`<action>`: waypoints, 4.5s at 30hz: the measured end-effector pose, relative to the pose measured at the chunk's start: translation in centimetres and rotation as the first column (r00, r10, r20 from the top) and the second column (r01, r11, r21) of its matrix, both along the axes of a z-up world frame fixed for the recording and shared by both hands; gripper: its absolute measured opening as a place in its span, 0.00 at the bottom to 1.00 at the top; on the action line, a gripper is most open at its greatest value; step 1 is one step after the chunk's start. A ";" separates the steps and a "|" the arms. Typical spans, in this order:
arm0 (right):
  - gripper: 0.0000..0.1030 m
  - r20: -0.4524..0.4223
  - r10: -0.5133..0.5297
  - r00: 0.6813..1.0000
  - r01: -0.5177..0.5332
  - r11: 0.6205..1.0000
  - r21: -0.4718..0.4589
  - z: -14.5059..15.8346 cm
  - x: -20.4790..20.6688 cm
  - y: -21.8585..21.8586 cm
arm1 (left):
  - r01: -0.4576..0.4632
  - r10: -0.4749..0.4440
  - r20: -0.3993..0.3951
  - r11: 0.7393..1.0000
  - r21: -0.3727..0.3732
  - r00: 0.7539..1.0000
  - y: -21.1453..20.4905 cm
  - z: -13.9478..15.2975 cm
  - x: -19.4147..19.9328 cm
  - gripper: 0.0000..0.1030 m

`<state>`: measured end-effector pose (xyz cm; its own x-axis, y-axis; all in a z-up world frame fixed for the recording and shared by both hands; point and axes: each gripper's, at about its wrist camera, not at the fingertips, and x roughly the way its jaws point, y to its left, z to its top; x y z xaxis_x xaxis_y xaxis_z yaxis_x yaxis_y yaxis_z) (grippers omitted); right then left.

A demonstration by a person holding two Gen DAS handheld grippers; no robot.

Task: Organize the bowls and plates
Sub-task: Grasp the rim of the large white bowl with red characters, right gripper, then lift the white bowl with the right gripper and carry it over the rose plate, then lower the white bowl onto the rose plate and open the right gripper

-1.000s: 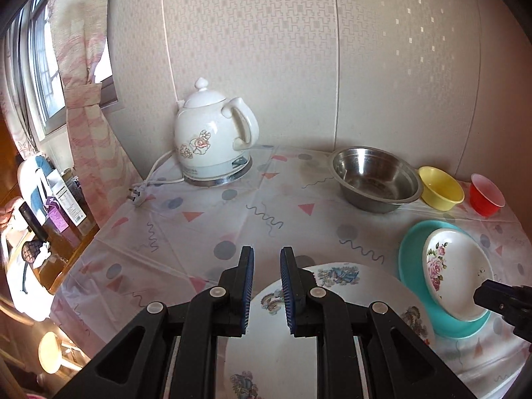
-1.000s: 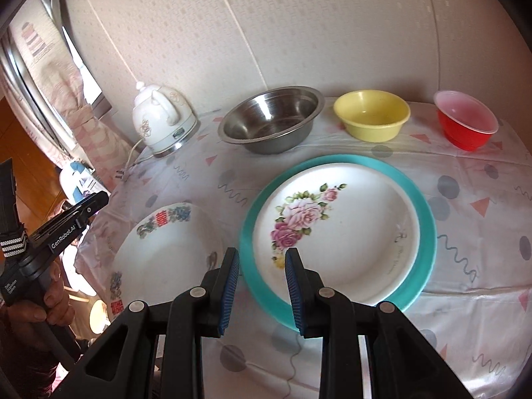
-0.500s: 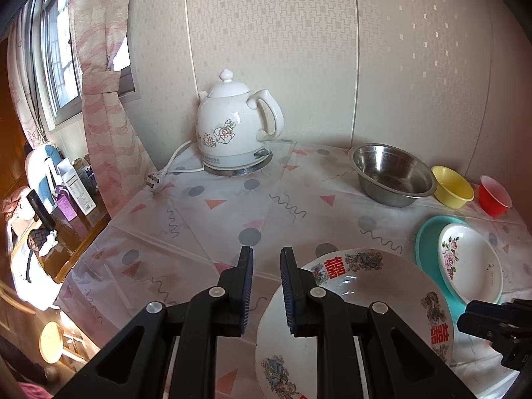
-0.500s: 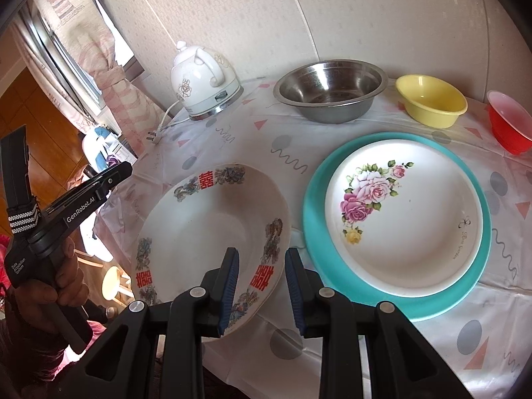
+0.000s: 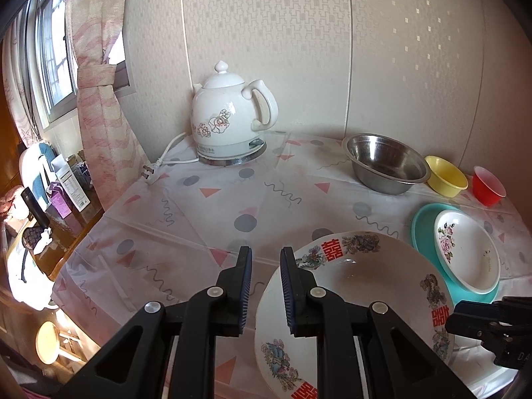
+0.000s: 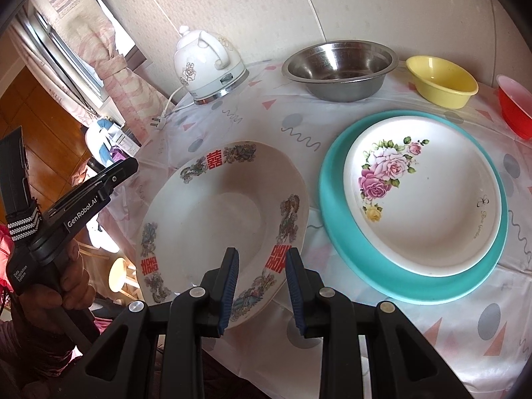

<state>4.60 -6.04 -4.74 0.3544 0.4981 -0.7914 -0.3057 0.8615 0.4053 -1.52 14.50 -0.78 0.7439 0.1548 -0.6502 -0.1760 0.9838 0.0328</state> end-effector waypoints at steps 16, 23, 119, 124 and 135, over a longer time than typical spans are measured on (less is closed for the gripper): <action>0.30 -0.033 -0.039 0.999 0.039 0.999 0.004 -0.1 -0.6 -0.8 | 0.020 -0.022 -0.023 0.996 -0.091 0.999 2.5 -1.9 -1.2 0.26; 0.31 -0.055 -0.051 0.997 0.052 0.998 0.025 -0.8 -0.5 -0.8 | 0.071 -0.081 -0.048 0.980 -0.187 0.996 4.0 -2.9 -1.4 0.27; 0.25 0.169 -0.274 0.947 0.296 0.947 -0.126 1.7 2.8 -12.8 | 0.473 -0.489 -0.041 0.859 -0.197 0.871 -13.5 -1.1 8.2 0.29; 0.25 0.160 -0.311 0.937 0.332 0.934 -0.134 0.8 4.0 -14.2 | 0.484 -0.503 -0.057 0.853 -0.195 0.862 -15.3 -2.0 10.1 0.29; 0.25 0.120 -0.338 0.934 0.353 0.923 -0.153 -1.6 4.3 -14.7 | 0.483 -0.509 -0.118 0.854 -0.192 0.853 -16.3 -5.0 11.2 0.29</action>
